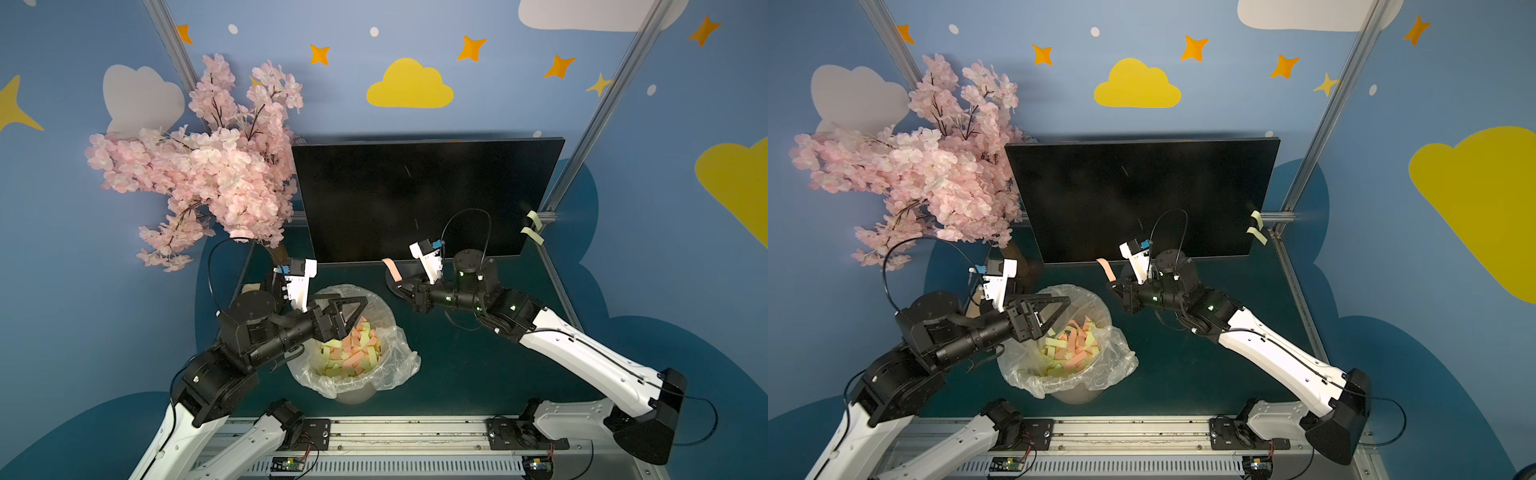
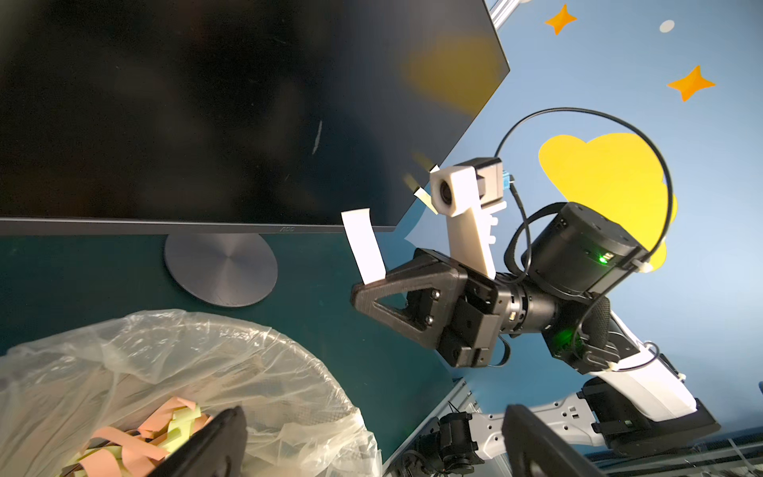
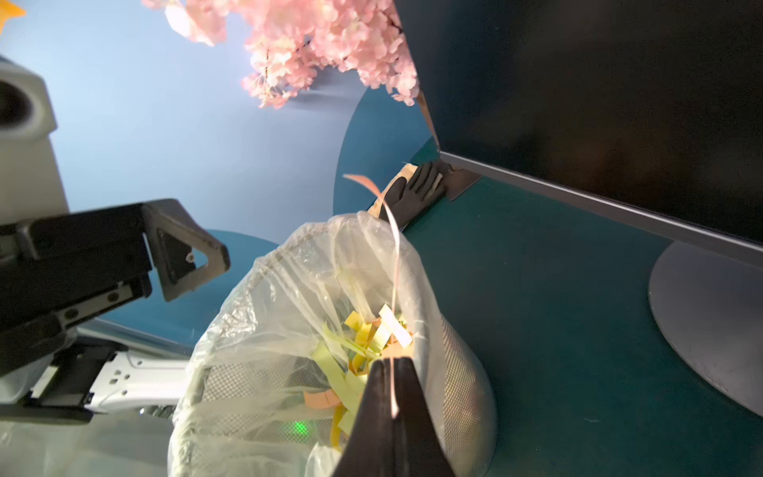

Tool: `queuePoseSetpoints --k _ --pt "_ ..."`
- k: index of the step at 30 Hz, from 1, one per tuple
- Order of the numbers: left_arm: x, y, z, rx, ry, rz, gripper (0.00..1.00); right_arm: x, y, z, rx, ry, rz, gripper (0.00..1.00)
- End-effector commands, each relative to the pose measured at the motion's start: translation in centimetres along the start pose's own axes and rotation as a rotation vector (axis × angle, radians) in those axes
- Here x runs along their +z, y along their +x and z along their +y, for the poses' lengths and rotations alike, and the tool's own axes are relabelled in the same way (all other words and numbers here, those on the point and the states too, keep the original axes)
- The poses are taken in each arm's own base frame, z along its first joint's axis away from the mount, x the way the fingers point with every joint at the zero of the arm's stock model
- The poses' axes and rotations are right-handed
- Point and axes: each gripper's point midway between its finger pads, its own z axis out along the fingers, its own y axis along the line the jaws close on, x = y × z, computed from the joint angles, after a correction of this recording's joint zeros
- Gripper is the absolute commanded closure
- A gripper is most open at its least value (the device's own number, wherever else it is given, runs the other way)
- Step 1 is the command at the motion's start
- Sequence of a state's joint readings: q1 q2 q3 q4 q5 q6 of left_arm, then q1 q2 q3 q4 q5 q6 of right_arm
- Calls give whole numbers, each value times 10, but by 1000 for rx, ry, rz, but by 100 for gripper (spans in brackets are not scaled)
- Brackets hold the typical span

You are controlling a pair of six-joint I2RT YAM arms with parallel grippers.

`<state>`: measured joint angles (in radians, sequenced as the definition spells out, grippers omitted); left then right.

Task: Remove the sticky note from the monitor
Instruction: Place the sticky note in the trash bin.

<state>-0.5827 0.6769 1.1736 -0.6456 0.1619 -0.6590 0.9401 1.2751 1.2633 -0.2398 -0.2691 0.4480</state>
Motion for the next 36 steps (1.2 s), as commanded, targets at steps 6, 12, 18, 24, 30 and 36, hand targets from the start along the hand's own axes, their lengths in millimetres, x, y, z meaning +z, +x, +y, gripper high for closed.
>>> queuePoseSetpoints --k 6,12,18,24,30,36 --pt "-16 -6 18 5 -94 -79 0 14 20 43 -195 -14 129 100" --pt "-24 -10 20 -2 -106 -114 0 31 38 67 -302 -33 195 100" --pt "-39 -19 27 -13 -149 -196 0 45 44 79 -345 -51 216 98" --pt "-47 -22 31 -29 -166 -239 0 51 42 78 -352 -43 207 60" --pt "-48 -23 33 -30 -175 -248 0 51 36 76 -356 -31 167 49" --pt "-47 -23 34 -28 -178 -248 0 49 33 70 -366 -9 155 38"
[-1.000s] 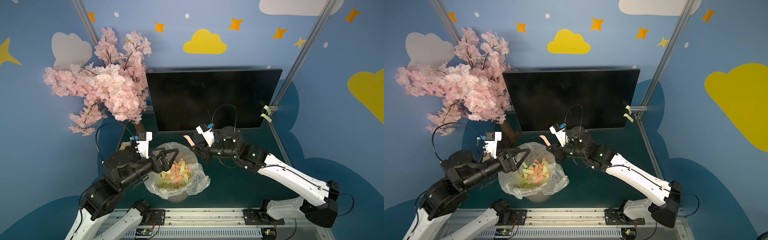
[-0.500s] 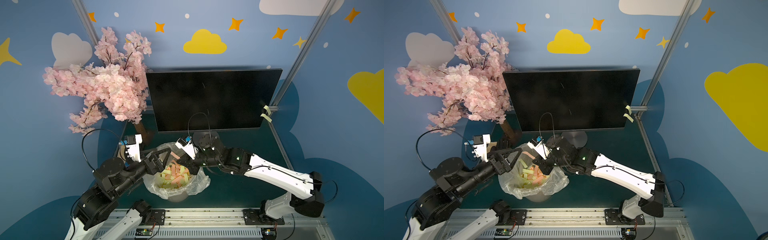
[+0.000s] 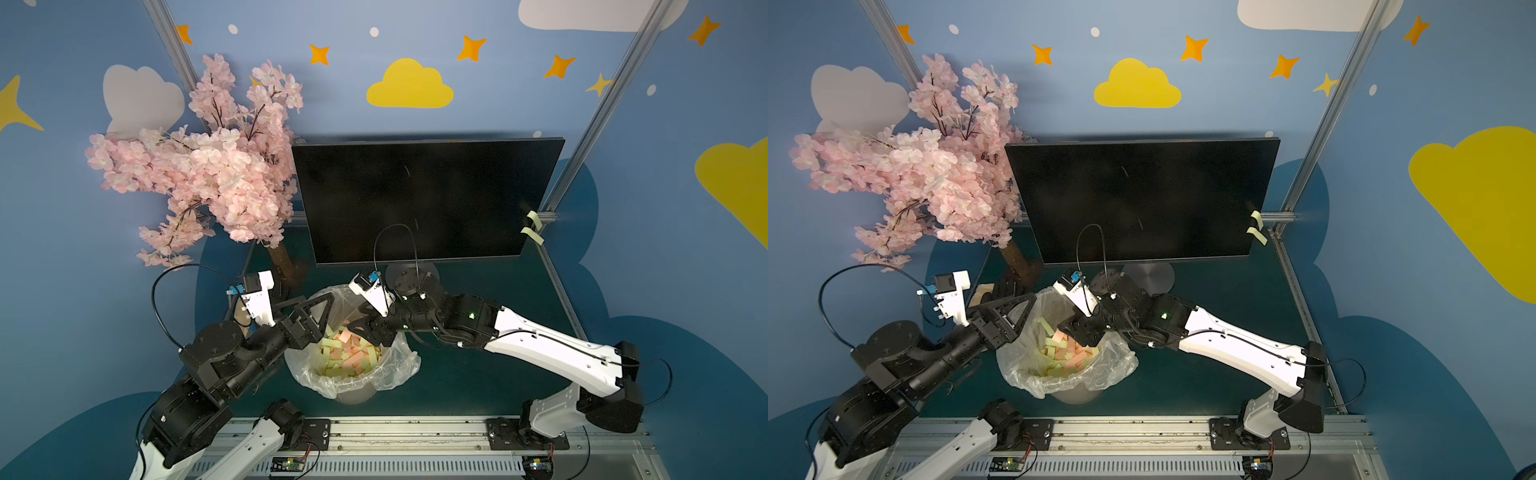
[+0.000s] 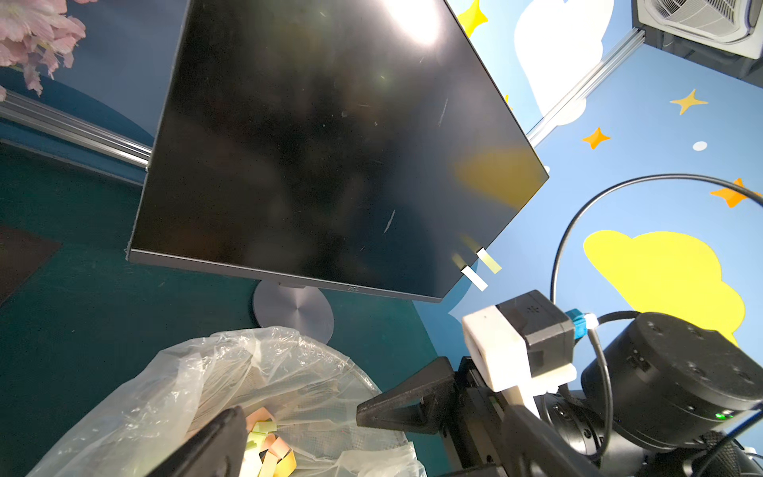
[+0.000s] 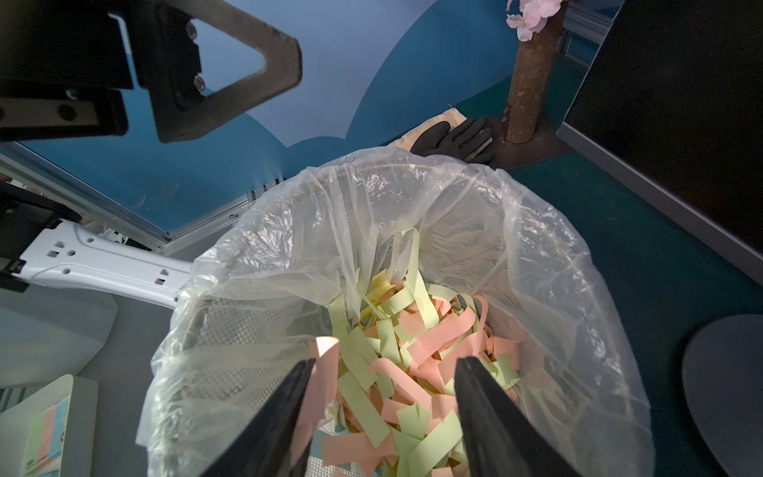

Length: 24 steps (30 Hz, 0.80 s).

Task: Remove the sticky note from the monitor
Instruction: Place the sticky note in the trash bin.

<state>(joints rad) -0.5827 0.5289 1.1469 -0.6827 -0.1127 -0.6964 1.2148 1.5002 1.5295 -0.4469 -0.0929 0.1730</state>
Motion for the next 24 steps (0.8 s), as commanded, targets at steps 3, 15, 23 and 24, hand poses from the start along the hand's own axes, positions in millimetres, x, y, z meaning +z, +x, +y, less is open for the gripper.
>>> queuePoseSetpoints --k 3,15,23,24 --pt "2 1 4 0 -16 -6 0 -13 -15 -15 0 79 -90 27" --pt "11 16 12 -6 -37 49 0 -15 -12 -29 -65 191 1 19" --pt "14 21 16 -16 -49 63 0 -18 -3 -38 -63 190 33 18" --pt "14 21 16 -16 -48 63 0 -15 0 -33 -65 158 53 18"
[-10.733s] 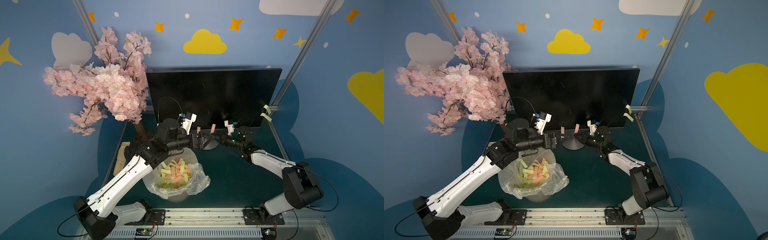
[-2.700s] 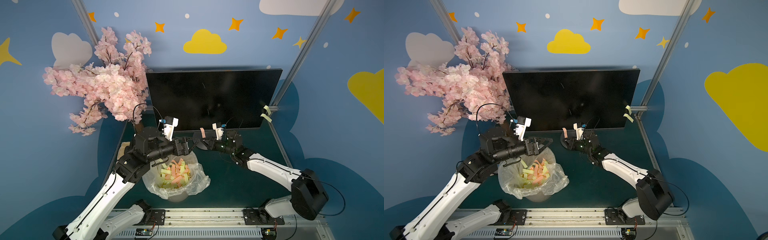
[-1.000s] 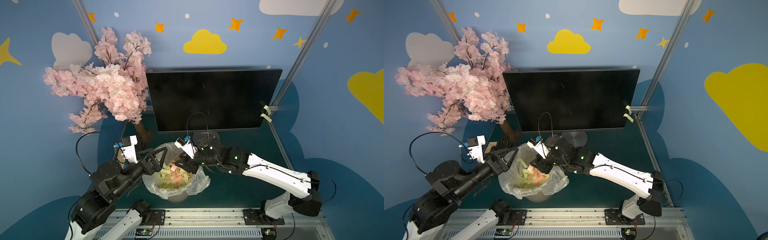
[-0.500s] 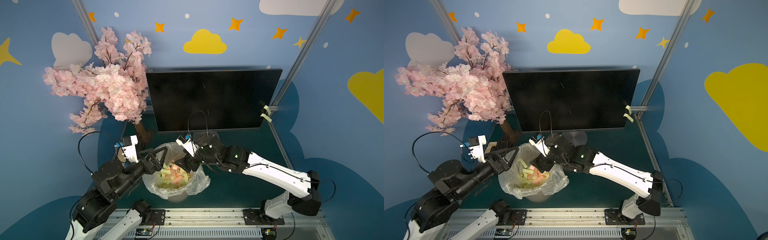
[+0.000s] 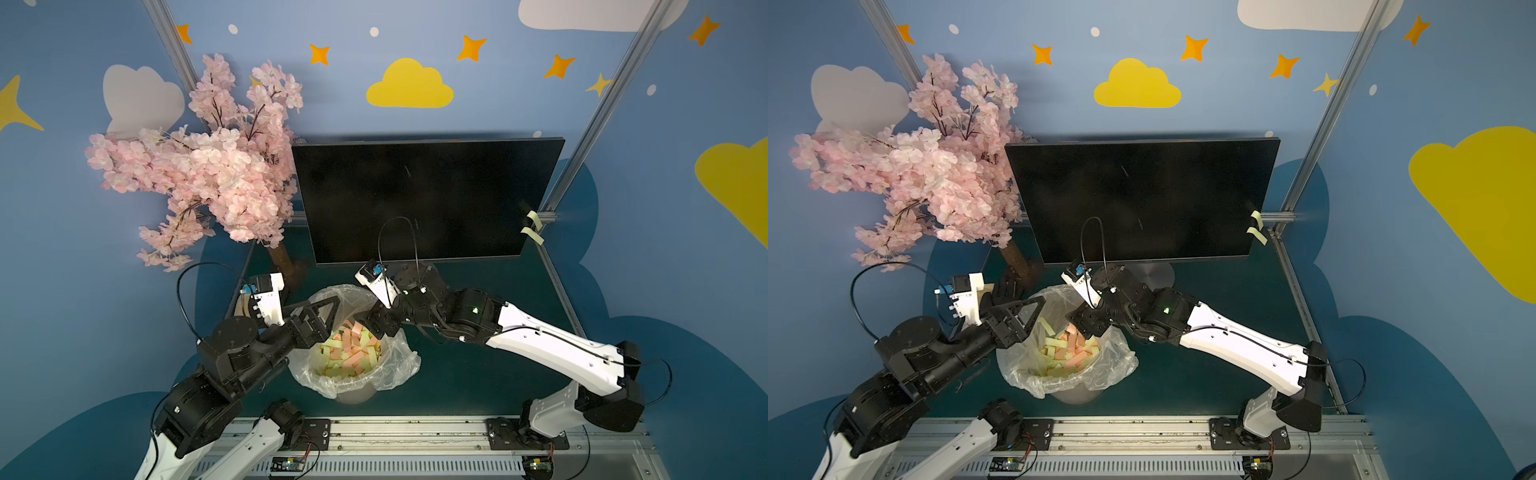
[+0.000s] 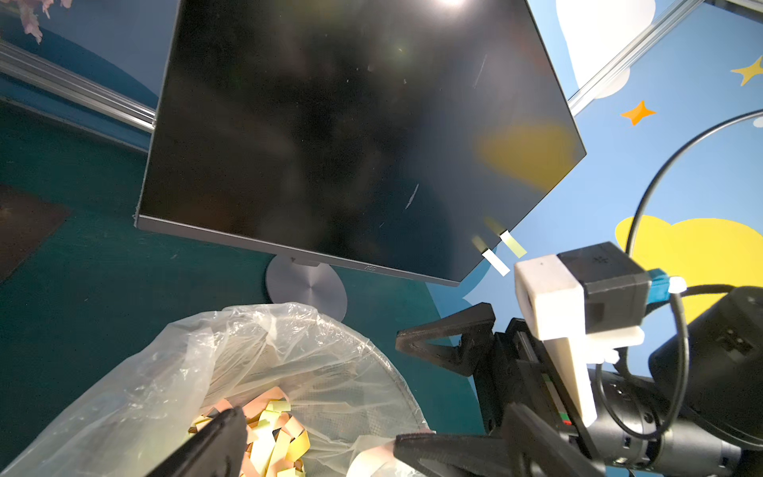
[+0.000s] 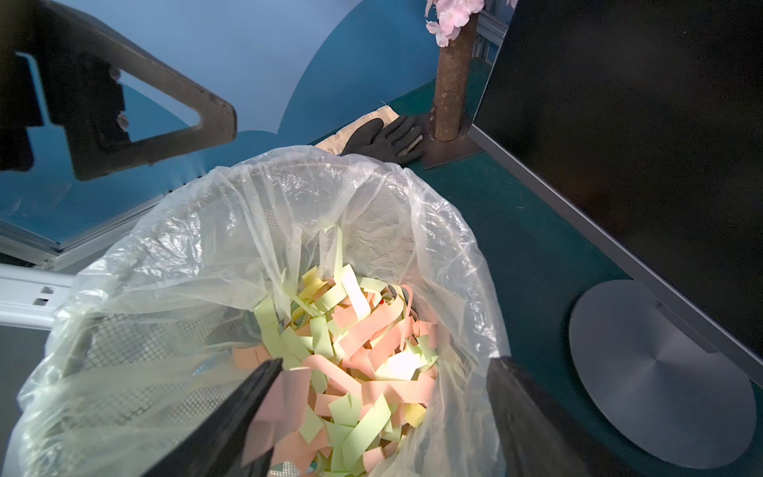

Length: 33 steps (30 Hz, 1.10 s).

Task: Remove the sticky note from the monitor
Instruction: Place the sticky note in the trash bin.

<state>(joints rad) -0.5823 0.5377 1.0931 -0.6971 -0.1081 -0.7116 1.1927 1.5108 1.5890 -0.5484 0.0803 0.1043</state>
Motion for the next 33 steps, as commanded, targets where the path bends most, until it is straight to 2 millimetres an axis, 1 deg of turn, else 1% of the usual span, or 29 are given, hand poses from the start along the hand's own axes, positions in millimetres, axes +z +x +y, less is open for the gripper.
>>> queuePoseSetpoints --k 1,6,15,20,26,33 --pt "1 1 1 -4 -1 3 0 -3 7 11 -16 -73 44 18" --pt "0 1 1 -9 0 1 0 -4 18 39 -18 -215 91 19" --pt "-1 2 1 -16 5 1 0 -9 38 72 -78 -314 178 20" --pt "0 3 2 -19 6 1 0 -11 44 81 -103 -337 203 20" --pt "0 4 2 -23 8 2 0 -18 49 91 -118 -378 215 20" --pt "3 5 1 -26 12 5 0 -24 53 99 -132 -404 223 20"
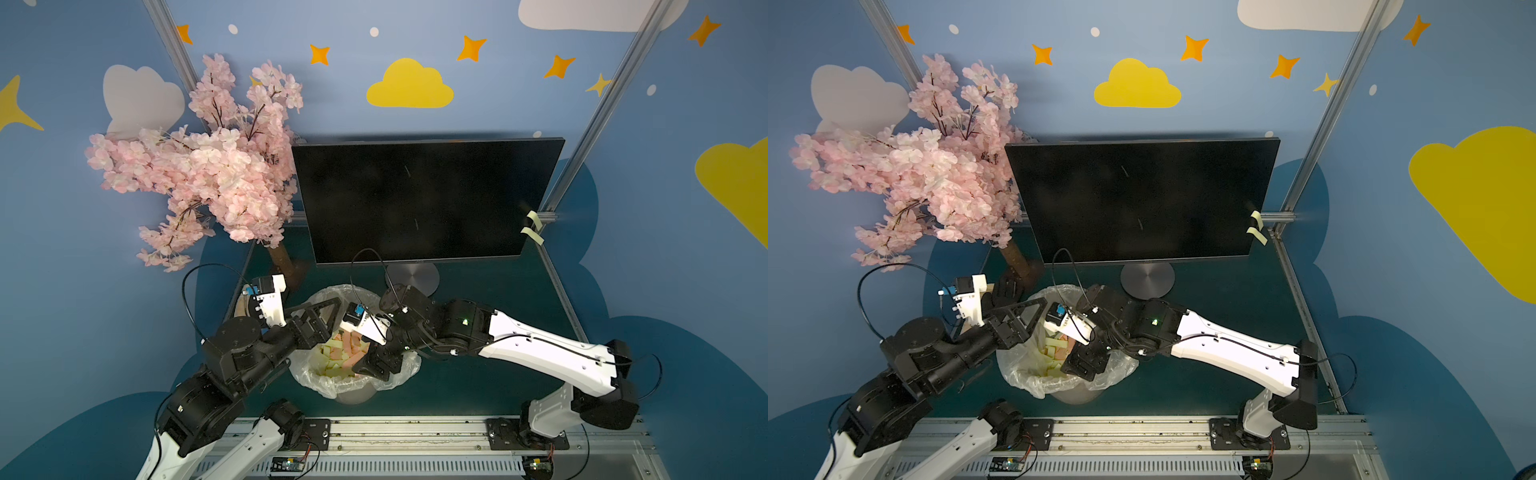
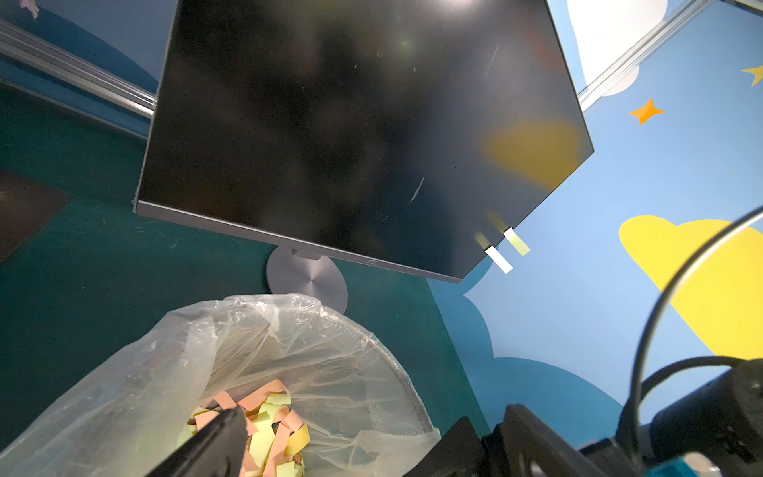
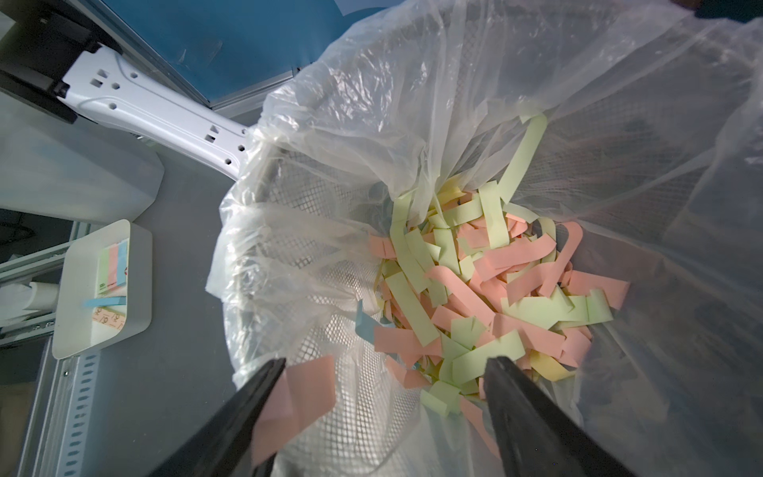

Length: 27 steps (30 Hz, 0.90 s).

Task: Remove the sticky note from the monitor
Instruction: Place the sticky note in the trash bin.

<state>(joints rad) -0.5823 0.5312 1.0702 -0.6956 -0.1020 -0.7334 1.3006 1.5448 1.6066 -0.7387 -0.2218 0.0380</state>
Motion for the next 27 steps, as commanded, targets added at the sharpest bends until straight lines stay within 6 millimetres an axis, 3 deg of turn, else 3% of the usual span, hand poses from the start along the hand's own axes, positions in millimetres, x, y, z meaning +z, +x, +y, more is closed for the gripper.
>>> queuePoseSetpoints --k 1,12,27 --pt "0 -2 -3 -4 18 -10 0 -12 -6 13 -32 -35 -15 20" --pt "0 -2 -3 -6 20 -9 0 -11 4 29 -58 -100 11 20" --pt "1 -4 -7 -6 29 -11 0 2 26 12 -67 -26 101 17"
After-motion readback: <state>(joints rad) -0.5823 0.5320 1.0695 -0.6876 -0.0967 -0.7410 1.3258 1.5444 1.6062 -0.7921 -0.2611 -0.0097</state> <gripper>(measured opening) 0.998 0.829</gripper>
